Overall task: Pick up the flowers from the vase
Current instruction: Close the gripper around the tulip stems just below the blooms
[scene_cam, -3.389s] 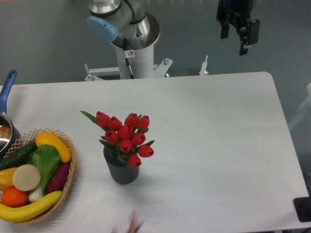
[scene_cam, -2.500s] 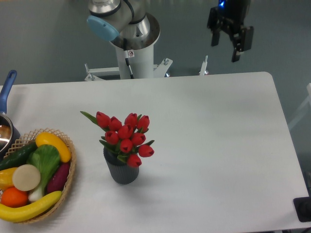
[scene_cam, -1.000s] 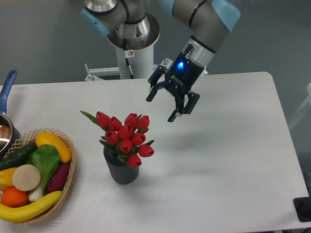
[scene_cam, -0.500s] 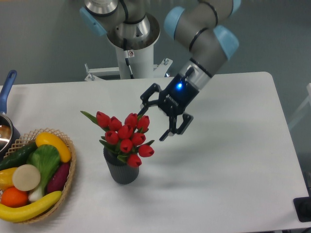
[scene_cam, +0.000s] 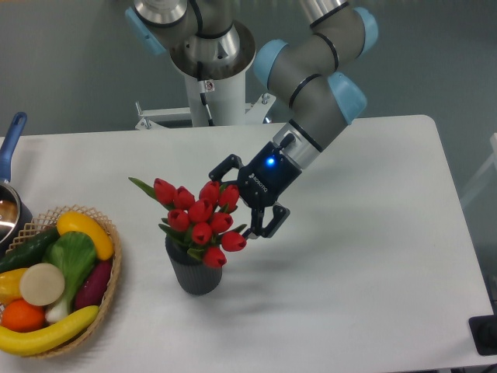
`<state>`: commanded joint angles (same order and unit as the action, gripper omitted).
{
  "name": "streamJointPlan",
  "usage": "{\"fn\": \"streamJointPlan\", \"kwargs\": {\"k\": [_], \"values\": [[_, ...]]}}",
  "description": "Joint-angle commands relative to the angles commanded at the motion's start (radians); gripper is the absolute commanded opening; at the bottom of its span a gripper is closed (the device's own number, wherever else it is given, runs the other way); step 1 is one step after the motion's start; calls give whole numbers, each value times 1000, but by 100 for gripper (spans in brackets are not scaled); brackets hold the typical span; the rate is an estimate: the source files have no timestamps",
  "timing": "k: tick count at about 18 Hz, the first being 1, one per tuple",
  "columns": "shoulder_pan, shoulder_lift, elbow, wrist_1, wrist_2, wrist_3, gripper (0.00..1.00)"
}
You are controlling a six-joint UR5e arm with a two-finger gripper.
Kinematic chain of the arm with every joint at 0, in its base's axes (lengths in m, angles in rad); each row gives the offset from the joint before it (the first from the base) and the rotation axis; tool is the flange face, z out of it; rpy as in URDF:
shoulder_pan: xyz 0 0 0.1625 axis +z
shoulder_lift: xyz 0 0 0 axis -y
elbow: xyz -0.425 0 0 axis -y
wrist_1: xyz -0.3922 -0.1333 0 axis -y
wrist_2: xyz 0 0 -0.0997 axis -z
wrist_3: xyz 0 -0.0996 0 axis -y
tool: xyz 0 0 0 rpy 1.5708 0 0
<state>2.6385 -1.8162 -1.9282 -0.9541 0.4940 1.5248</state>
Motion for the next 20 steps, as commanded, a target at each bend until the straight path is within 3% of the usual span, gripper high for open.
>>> {"fn": "streamJointPlan", "kwargs": {"k": [17,20], "values": [[-34,-21,2,3,-35,6,100],[-35,-44,2,44,-37,6,100]]}}
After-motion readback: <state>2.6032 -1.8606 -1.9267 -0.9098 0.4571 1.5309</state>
